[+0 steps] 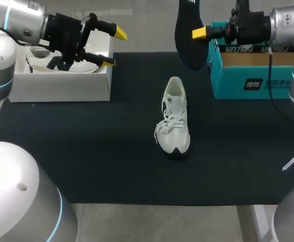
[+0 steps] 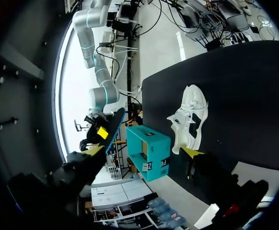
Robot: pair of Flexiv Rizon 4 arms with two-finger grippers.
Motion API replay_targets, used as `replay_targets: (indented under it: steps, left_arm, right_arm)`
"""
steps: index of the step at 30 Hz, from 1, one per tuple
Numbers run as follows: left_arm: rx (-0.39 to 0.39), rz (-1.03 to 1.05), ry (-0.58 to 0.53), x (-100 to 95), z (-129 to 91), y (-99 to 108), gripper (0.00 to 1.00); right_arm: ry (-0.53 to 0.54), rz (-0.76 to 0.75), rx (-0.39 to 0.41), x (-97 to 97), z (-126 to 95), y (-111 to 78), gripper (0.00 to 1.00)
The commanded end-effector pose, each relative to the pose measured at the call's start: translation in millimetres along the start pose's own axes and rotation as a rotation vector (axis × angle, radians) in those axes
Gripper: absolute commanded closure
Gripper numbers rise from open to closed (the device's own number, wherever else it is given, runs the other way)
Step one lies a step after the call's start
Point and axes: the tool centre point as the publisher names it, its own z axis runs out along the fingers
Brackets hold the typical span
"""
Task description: Take the shoe out of the shoebox, open the shoe tongue, remove and reinsert the insole, then place the shoe into the shoebox
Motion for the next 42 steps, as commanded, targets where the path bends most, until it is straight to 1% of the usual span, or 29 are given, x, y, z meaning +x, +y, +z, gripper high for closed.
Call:
replay_targets:
  steps: [1, 3, 9, 14, 17, 20, 24, 42]
  left_arm:
    - [-0.047, 0.028, 0.016, 0.7, -31, -23, 0.0]
    - [-0.055, 0.031, 0.04, 2.8, -41, -24, 0.0]
    - [-0.107, -0.022, 0.086, 21.4, -71, -22, 0.0]
    - [-0.152, -0.042, 0.106, 35.6, -89, -21, 0.0]
    - [-0.171, -0.05, 0.12, 40.7, -95, -22, 0.0]
    - [-0.183, -0.104, 0.151, 46.6, -99, -20, 0.0]
    - [-0.183, -0.104, 0.151, 46.6, -99, -20, 0.0]
    - [-0.183, -0.104, 0.151, 46.6, -99, -20, 0.0]
  right_arm:
    - [0.024, -0.027, -0.02, -14.8, 5, 13.2, 1.0]
    - [0.018, -0.031, -0.029, -17.7, 3, 19.1, 1.0]
    - [0.018, -0.028, -0.027, -25.8, 5, 27.2, 1.0]
    - [0.047, -0.03, -0.05, -27.5, 8, 30.0, 1.0]
    - [0.054, -0.038, -0.068, -28.6, 10, 32.3, 1.0]
    - [0.043, -0.045, -0.07, -29.6, 12, 34.7, 1.0]
    - [0.018, -0.041, -0.067, -28.7, 14, 35.8, 1.0]
    - [0.018, -0.041, -0.067, -28.7, 14, 35.8, 1.0]
